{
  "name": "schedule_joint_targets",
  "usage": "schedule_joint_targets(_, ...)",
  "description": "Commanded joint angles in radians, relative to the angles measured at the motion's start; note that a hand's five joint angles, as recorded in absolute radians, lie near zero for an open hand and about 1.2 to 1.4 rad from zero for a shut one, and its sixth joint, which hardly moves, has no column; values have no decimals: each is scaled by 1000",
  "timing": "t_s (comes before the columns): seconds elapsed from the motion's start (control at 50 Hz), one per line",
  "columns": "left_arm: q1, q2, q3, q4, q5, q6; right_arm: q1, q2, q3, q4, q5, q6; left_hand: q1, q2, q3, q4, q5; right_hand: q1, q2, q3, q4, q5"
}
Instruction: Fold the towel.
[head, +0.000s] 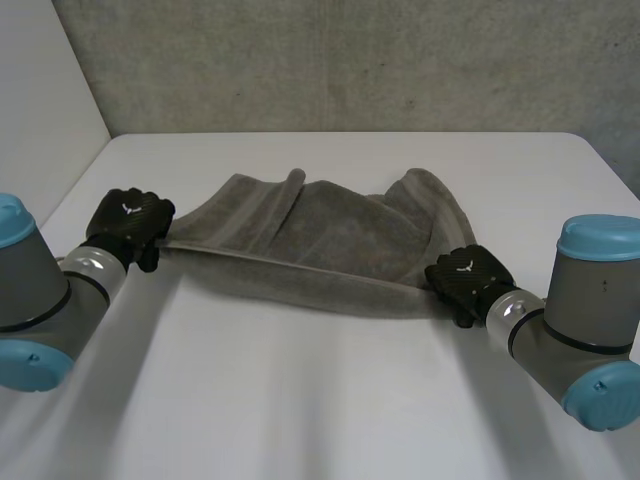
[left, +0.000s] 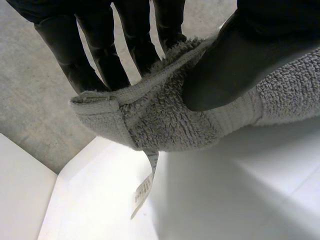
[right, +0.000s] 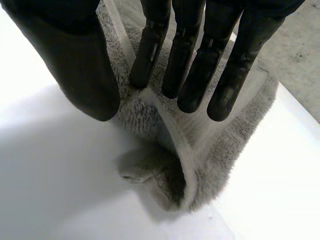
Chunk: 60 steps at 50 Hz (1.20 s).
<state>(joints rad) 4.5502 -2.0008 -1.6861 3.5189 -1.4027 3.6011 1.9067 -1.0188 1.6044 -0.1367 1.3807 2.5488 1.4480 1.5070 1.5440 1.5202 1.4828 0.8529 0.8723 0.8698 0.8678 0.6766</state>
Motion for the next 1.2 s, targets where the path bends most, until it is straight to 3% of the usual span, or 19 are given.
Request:
schedule_joint_targets(0.02, 21, 8, 5, -1, 1, -28, -5, -1, -1, -1, 35, -15, -52, -111, -148, -124, -261, -72, -91, -89, -87, -70)
schedule_joint_targets(0.18, 23, 10, 5, -1, 1, -35, -5, -3, -4, 0, 37, -21, -52, -111, -148, -124, -261, -181, -200, -197, -196, -179)
schedule_joint_targets(0.42, 27, 10, 8, 0, 1, -36, -6, -3, -14, -15, 41, -21, -52, -111, -148, -124, -261, -101, -121, -118, -116, -100)
schedule_joint_targets(0.48, 27, 10, 6, 0, 1, -36, -8, -9, -8, -43, 40, -18, -52, -111, -148, -124, -261, 83, 64, 67, 69, 85)
schedule_joint_targets(0.52, 26, 8, 6, 0, 1, -36, -11, -21, -4, -61, 38, -9, -52, -111, -148, -124, -261, 402, 383, 385, 387, 404)
schedule_joint_targets(0.58, 26, 8, 6, -1, 1, -36, -15, -33, -3, -64, 37, -2, -52, -111, -148, -124, -261, 433, 413, 416, 418, 435)
schedule_joint_targets(0.62, 24, 8, 5, -1, 1, -38, -34, -55, -3, -61, 34, 1, -52, -111, -148, -124, -261, 197, 177, 180, 182, 199)
schedule_joint_targets(0.64, 24, 8, 5, -1, 1, -38, -34, -55, -3, -61, 34, 1, -52, -111, -148, -124, -261, 195, 176, 178, 180, 197)
schedule_joint_targets(0.66, 24, 8, 5, -1, 1, -38, -37, -63, -3, -57, 35, 1, -52, -111, -148, -124, -261, -125, -144, -142, -140, -123)
schedule_joint_targets(0.68, 23, 8, 5, -1, 1, -38, -40, -63, -3, -54, 35, 1, -52, -111, -148, -124, -261, -276, -296, -293, -291, -274)
schedule_joint_targets(0.94, 17, 7, 2, -1, 1, -38, -44, -55, -3, -52, 41, -1, -52, -111, -148, -124, -261, -301, -321, -318, -316, -299)
schedule_joint_targets(0.98, 17, 7, 2, -1, 1, -38, -44, -53, 0, -58, 40, 2, -52, -111, -148, -124, -261, -269, -288, -286, -284, -267)
schedule_joint_targets(1.02, 17, 7, 0, -1, 1, -38, -46, -52, 3, -64, 37, 4, -52, -111, -148, -124, -261, -93, -112, -110, -108, -91)
schedule_joint_targets(1.04, 17, 7, 0, -1, 1, -38, -46, -53, 5, -67, 35, 13, -52, -111, -148, -124, -261, 303, 283, 286, 288, 304)
schedule_joint_targets(1.08, 17, 7, 0, -1, 1, -38, -48, -63, 5, -69, 34, 25, -52, -111, -148, -124, -261, 395, 375, 378, 380, 396)
schedule_joint_targets(1.14, 17, 5, 0, -1, 1, -36, -57, -72, -9, -58, 34, 42, -52, -111, -148, -124, -261, 180, 161, 164, 165, 182)
schedule_joint_targets(1.16, 15, 5, 0, -1, 1, -36, -57, -78, -8, -55, 35, 45, -52, -111, -148, -124, -261, -174, -194, -191, -189, -172)
schedule_joint_targets(1.18, 15, 5, 0, -1, 1, -36, -58, -79, -4, -55, 34, 47, -52, -111, -148, -124, -261, -343, -363, -360, -358, -342)
schedule_joint_targets(1.2, 15, 5, 0, -1, 1, -36, -58, -80, -4, -55, 34, 47, -52, -111, -148, -124, -261, -345, -365, -362, -360, -343)
